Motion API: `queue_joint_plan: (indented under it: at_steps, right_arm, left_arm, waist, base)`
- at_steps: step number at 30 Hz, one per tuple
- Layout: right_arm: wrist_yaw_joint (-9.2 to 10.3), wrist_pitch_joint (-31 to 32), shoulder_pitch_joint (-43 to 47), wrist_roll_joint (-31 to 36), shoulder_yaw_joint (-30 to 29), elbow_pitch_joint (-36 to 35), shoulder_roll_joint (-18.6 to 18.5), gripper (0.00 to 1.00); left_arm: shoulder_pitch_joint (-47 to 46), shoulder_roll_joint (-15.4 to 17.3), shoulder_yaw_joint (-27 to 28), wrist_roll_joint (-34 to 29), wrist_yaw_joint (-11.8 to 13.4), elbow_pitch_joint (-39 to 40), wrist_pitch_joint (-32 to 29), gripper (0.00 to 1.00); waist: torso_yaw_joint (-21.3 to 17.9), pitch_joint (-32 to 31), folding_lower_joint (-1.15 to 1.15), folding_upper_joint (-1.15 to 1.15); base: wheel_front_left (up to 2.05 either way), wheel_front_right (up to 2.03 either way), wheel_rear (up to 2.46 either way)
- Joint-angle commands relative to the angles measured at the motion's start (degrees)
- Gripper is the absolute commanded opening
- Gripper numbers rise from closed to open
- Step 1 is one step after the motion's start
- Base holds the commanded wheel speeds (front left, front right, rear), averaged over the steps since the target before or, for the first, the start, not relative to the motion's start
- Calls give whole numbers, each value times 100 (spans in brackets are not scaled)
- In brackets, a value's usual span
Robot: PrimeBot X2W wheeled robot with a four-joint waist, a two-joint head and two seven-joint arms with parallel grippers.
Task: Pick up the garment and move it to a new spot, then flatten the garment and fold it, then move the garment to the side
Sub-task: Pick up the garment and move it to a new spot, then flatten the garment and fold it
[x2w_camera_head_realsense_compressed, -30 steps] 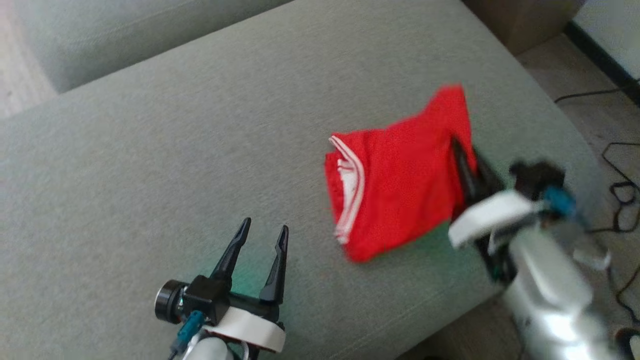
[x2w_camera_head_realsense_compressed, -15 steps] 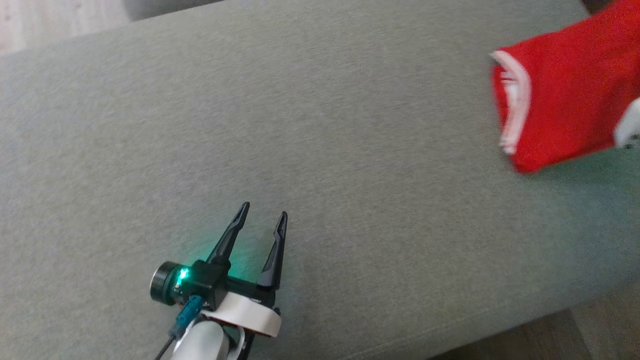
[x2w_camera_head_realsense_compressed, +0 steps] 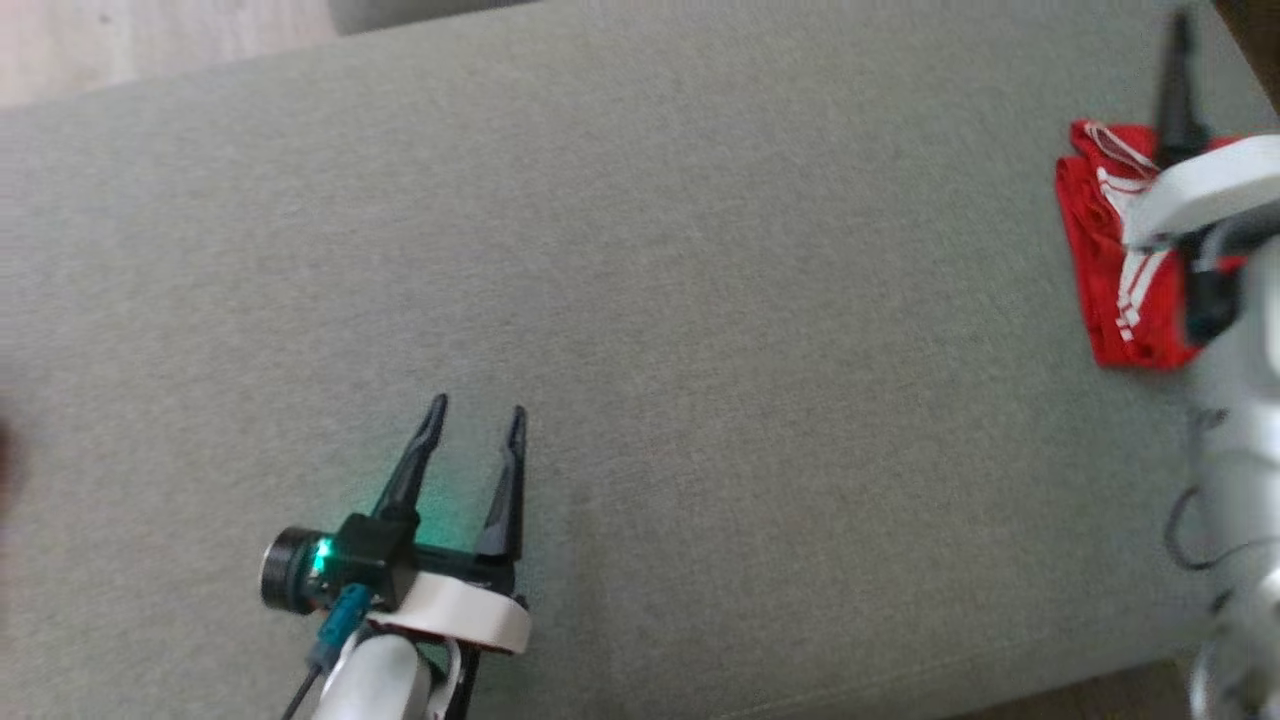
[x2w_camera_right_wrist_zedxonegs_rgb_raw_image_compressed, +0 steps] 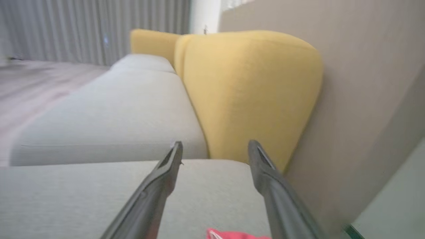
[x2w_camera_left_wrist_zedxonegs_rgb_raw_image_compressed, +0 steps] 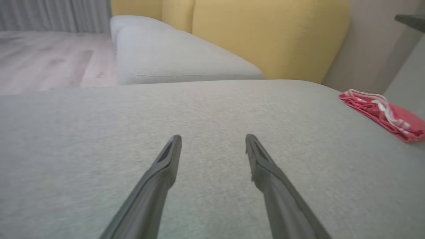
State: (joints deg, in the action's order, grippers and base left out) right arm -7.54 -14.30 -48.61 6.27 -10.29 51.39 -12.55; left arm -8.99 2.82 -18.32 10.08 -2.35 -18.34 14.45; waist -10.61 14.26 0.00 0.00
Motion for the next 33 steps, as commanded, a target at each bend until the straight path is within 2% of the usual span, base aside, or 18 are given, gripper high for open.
queue_joint_plan:
  at_steps: [1,6,10,13,19,33]
  right_arm:
    - [5,-66,109,-107,191,-333,66,100]
    - [5,-68,1021,-572,973,-1226,416,100]
    - [5,-69,1846,-882,1286,-1683,616,100]
    - [5,-69,2624,-1042,1314,-1915,779,100]
    - [5,-69,3439,-1209,1181,-2201,931,100]
    - [5,-70,4178,-1644,1301,-2460,966,100]
  left_arm:
    - [-20,6,223,-3,49,155,55,100]
    - [208,6,527,17,188,170,55,100]
    - [444,6,807,51,232,169,55,100]
    - [668,6,1101,32,218,165,55,100]
    - [857,6,1387,47,233,181,55,100]
    - [1153,6,1581,67,263,133,55,100]
  waist:
    - [110,-118,0,0]
    - [417,-430,0,0]
    - [690,-675,0,0]
    - [938,-877,0,0]
    - [1204,-1072,0,0]
    - [1424,-1481,0,0]
  base:
    - [0,0,0]
    - [0,0,0]
    - [0,0,0]
    - [0,0,0]
    - [0,0,0]
    - [0,0,0]
